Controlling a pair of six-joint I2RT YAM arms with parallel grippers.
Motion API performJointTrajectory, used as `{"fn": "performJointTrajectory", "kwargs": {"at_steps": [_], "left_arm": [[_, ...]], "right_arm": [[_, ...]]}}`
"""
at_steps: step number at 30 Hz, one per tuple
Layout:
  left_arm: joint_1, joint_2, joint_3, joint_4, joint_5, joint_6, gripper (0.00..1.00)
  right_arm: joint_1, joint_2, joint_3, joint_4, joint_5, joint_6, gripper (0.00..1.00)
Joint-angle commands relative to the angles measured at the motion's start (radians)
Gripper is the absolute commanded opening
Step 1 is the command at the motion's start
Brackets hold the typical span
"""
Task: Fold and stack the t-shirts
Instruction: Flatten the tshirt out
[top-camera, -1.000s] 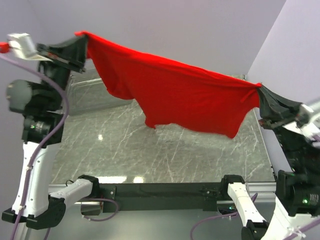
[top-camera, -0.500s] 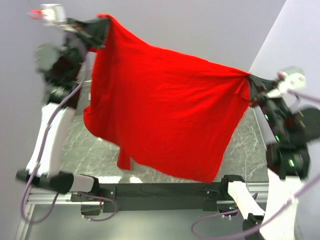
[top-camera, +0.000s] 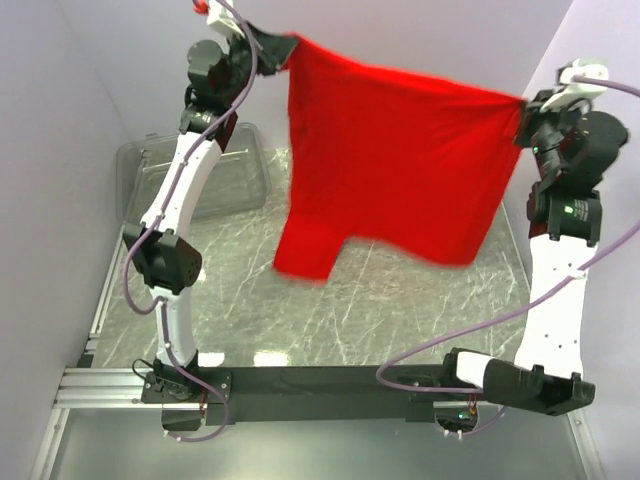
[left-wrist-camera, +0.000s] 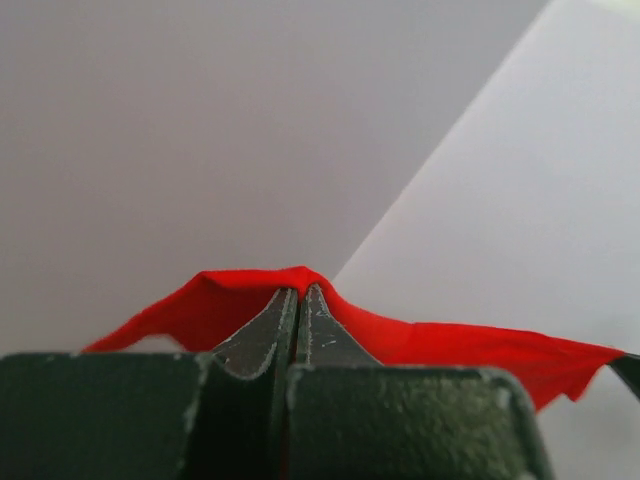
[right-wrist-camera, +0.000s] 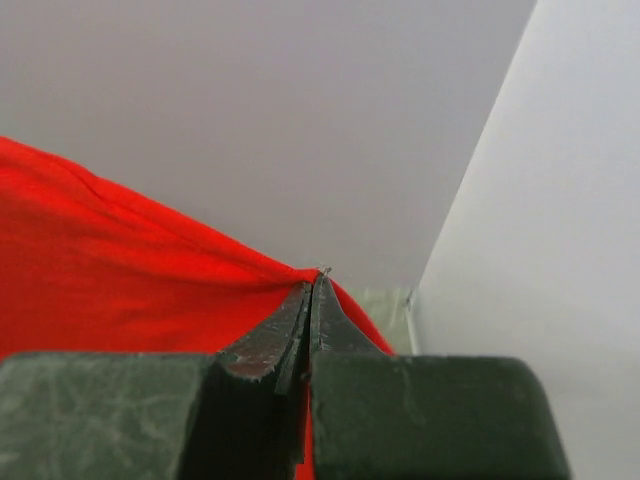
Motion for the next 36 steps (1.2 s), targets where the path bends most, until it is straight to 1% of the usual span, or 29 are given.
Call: {"fn": "performJointTrajectory", "kwargs": {"at_steps": [1, 3, 4, 6, 7, 8, 9, 10, 12, 13, 15, 16, 18, 19, 20, 21, 22, 23, 25, 26, 27, 28, 31, 32, 33, 35, 36], "left_arm": [[-0.002, -0.098, 0.153, 0.184, 0.003, -0.043, 0.01], [0.007, -0.184, 0.039, 0.249, 0.0, -0.032, 0.01], [0.011, -0.254, -0.062, 0.272, 0.002, -0.026, 0.01], [0.027, -0.32, -0.164, 0.301, 0.003, -0.017, 0.01], [0.033, -0.351, -0.218, 0.312, 0.017, -0.02, 0.01], [0.039, -0.405, -0.33, 0.319, 0.031, -0.021, 0.01], [0.047, -0.426, -0.388, 0.33, 0.043, -0.023, 0.01], [0.053, -0.455, -0.498, 0.338, 0.078, -0.029, 0.01], [0.057, -0.466, -0.606, 0.37, 0.127, -0.05, 0.01], [0.057, -0.469, -0.706, 0.387, 0.184, -0.058, 0.01], [0.056, -0.457, -0.808, 0.433, 0.239, -0.089, 0.01], [0.056, -0.445, -0.903, 0.486, 0.262, -0.095, 0.01], [0.056, -0.434, -0.992, 0.529, 0.333, -0.11, 0.01], [0.056, -0.431, -1.082, 0.552, 0.353, -0.112, 0.01], [0.056, -0.433, -1.126, 0.574, 0.398, -0.112, 0.01], [0.056, -0.439, -1.169, 0.58, 0.42, -0.101, 0.01], [0.056, -0.449, -1.245, 0.571, 0.437, -0.081, 0.01], [0.056, -0.484, -1.279, 0.503, 0.451, -0.052, 0.01], [0.056, -0.531, -1.38, 0.433, 0.488, 0.029, 0.01], [0.056, -0.584, -1.408, 0.39, 0.486, 0.061, 0.01], [0.056, -0.61, -1.434, 0.308, 0.477, 0.115, 0.01], [0.056, -0.662, -1.48, 0.271, 0.473, 0.138, 0.01], [0.056, -0.742, -1.539, 0.137, 0.439, 0.213, 0.01], [0.056, -0.75, -1.545, 0.094, 0.431, 0.231, 0.01], [0.056, -0.756, -1.55, 0.018, 0.425, 0.274, 0.01], [0.056, -0.753, -1.55, -0.058, 0.405, 0.301, 0.01], [0.056, -0.747, -1.55, -0.09, 0.396, 0.319, 0.01]], "right_arm": [[-0.012, -0.065, 0.091, 0.161, -0.029, 0.029, 0.0], [-0.012, -0.09, 0.071, 0.165, -0.063, 0.026, 0.0], [-0.012, -0.12, 0.033, 0.17, -0.078, 0.021, 0.0], [-0.012, -0.154, -0.018, 0.164, -0.124, 0.01, 0.0], [-0.012, -0.186, -0.079, 0.144, -0.14, -0.003, 0.0], [-0.012, -0.205, -0.116, 0.129, -0.16, -0.017, 0.0], [-0.012, -0.222, -0.154, 0.112, -0.205, -0.036, 0.0], [-0.012, -0.258, -0.243, 0.083, -0.216, -0.072, 0.0], [-0.012, -0.296, -0.338, 0.057, -0.253, -0.129, 0.0], [-0.012, -0.329, -0.433, 0.037, -0.272, -0.148, 0.0], [-0.012, -0.36, -0.522, 0.026, -0.284, -0.178, 0.0], [-0.012, -0.383, -0.6, 0.011, -0.29, -0.212, 0.0], [-0.012, -0.403, -0.674, -0.009, -0.299, -0.281, 0.0], [-0.012, -0.423, -0.748, -0.029, -0.307, -0.304, 0.0], [-0.012, -0.432, -0.782, -0.046, -0.316, -0.332, 0.0], [-0.012, -0.441, -0.815, -0.061, -0.319, -0.391, 0.0], [-0.012, -0.46, -0.875, -0.074, -0.319, -0.416, 0.0], [-0.012, -0.466, -0.898, -0.106, -0.319, -0.443, 0.0], [-0.012, -0.478, -0.947, -0.153, -0.321, -0.526, 0.0], [-0.012, -0.481, -0.96, -0.189, -0.319, -0.545, 0.0], [-0.012, -0.483, -0.969, -0.204, -0.313, -0.563, 0.0], [-0.012, -0.486, -0.98, -0.238, -0.313, -0.595, 0.0], [-0.012, -0.48, -0.986, -0.308, -0.324, -0.652, 0.0], [-0.012, -0.474, -0.986, -0.333, -0.328, -0.672, 0.0], [-0.012, -0.468, -0.985, -0.36, -0.341, -0.724, 0.0], [-0.011, -0.44, -0.989, -0.419, -0.353, -0.764, 0.0], [-0.009, -0.429, -0.991, -0.442, -0.352, -0.813, 0.0]]}}
